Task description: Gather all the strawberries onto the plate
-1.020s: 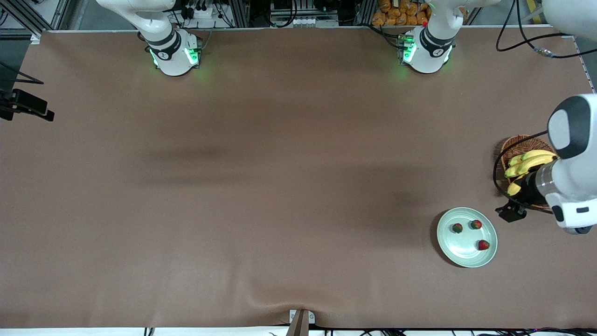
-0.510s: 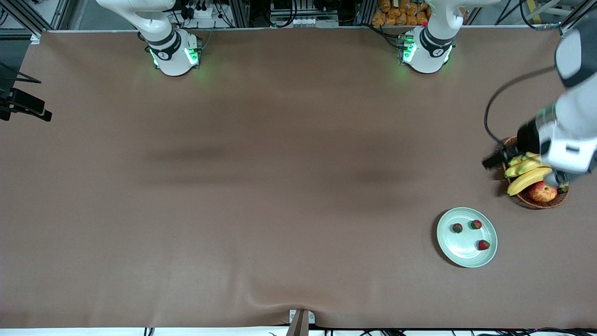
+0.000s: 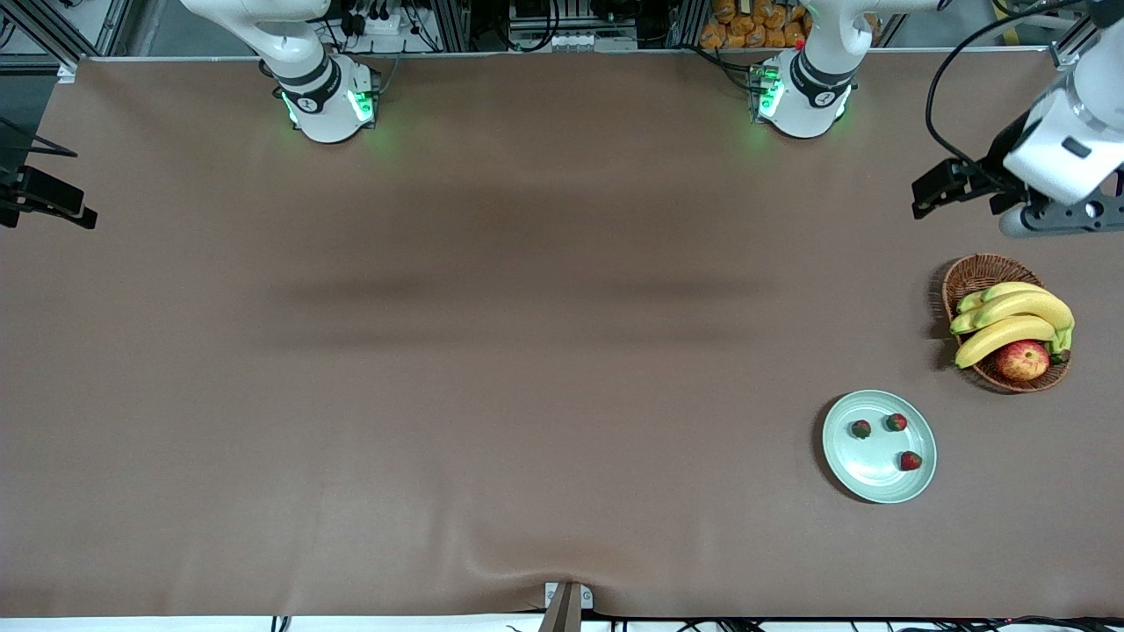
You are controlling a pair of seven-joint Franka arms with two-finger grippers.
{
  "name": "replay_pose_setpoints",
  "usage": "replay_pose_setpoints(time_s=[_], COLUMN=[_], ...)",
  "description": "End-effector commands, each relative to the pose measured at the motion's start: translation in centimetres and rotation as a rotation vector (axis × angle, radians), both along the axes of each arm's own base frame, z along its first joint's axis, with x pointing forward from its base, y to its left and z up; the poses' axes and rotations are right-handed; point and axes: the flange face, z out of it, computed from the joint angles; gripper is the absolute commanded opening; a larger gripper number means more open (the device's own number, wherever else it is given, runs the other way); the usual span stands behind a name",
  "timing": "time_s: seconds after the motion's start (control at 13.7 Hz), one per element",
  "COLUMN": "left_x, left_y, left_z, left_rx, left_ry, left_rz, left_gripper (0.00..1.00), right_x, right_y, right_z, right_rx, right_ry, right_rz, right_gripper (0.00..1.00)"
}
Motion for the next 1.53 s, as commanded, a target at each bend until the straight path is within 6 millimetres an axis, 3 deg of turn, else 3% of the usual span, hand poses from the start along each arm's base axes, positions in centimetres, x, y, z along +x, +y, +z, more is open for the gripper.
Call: replay_pose_setpoints(time_s=[0.0, 0.22, 0.44, 0.58, 1.02, 1.46], left_x=[-0.6, 0.2, 0.2, 0.9, 1.2, 1.8], left_y=[-0.5, -1.6, -1.3, -0.5, -1.5, -1.3], left_z=[0.8, 1.7, 2.6, 4.3, 3.2, 2.3], left_rx=[-0.012, -0.012, -0.022, -0.03, -0.025, -0.045], left_ry=[-0.009, -0.032, -0.054, -0.097, -0.079, -0.069], left_rz=[-0.044, -0.068, -0.09, -0.083, -0.105, -0.11], left_gripper=[1.0, 1.0, 1.0, 1.0, 1.0, 1.0], right_x=[0.2, 0.2, 0.2, 0.1, 0.2, 0.2], right_y=[-0.1, 0.0, 0.0, 0.0, 0.8, 0.6], right_z=[0.6, 0.6, 0.6, 0.6, 0.5, 0.5], right_rx=[-0.02, -0.021, -0.021, -0.02, -0.023, -0.026], right_ry=[-0.012, -0.012, -0.012, -0.014, -0.01, -0.008], right_rz=[-0.003, -0.002, -0.002, -0.002, 0.012, 0.01], right_gripper=[1.0, 1.0, 1.0, 1.0, 1.0, 1.0])
